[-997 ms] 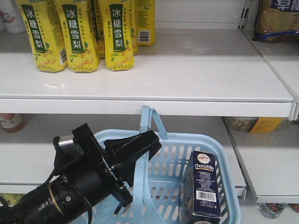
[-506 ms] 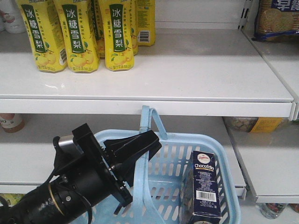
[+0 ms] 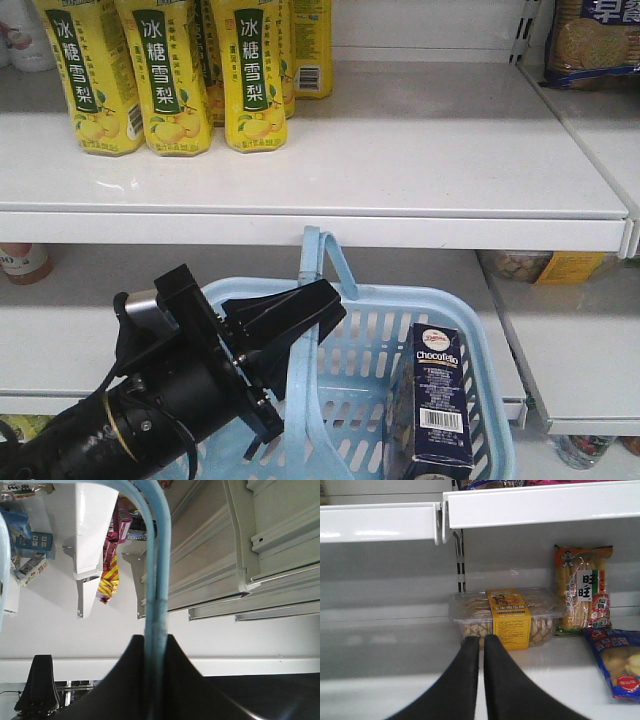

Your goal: Left arm holds basket, right arm returns cookies

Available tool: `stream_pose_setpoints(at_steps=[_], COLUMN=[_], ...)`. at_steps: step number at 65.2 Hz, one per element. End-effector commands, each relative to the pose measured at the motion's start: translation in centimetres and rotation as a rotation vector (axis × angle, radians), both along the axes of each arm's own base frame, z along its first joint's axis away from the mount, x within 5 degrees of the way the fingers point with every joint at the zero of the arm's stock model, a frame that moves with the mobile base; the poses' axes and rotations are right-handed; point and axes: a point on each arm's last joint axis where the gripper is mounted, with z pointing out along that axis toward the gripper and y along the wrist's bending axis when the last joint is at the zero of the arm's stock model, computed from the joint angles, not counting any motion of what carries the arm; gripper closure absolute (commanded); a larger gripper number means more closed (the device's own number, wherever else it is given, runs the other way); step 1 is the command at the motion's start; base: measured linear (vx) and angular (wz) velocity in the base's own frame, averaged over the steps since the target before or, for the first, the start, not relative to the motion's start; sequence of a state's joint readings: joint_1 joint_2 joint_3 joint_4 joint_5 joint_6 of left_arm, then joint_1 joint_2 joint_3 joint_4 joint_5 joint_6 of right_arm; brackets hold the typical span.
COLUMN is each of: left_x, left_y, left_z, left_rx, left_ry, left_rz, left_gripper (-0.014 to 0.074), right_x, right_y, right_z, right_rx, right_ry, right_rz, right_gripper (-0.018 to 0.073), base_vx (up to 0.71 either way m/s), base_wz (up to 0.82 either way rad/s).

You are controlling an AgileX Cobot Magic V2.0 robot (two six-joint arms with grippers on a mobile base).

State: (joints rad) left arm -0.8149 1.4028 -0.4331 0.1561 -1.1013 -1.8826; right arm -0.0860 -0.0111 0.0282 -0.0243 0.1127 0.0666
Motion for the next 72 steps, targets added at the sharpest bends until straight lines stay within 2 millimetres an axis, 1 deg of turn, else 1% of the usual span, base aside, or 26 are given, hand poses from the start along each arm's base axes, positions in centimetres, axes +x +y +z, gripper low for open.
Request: stream_pose_setpoints(at_steps=[1,58,72], left_x=[-0.2,-0.2,-0.2], left_y=[1.1,1.1,1.1], left_z=[3.8,3.8,3.8], left_rx=[-0.283,-0.283,-0.283], left_ry=[-0.177,-0.177,-0.177], left_rz=[0.04,0.04,0.04], left_gripper=[0.0596,0.0596,0.0596], right_x=[0.0,0.0,-0.1], right_y=[0.0,0.0,0.0], right_z=[0.1,0.2,1.2], right_rx=[-0.013,-0.013,-0.015], right_ry=[-0.065,-0.072,-0.187], right_rz=[-0.003,-0.002,0.0], right_gripper=[0.0565,0.0565,0.0565], base_vx=[0.0,0.0,0.0], base_wz=[0.0,0.0,0.0])
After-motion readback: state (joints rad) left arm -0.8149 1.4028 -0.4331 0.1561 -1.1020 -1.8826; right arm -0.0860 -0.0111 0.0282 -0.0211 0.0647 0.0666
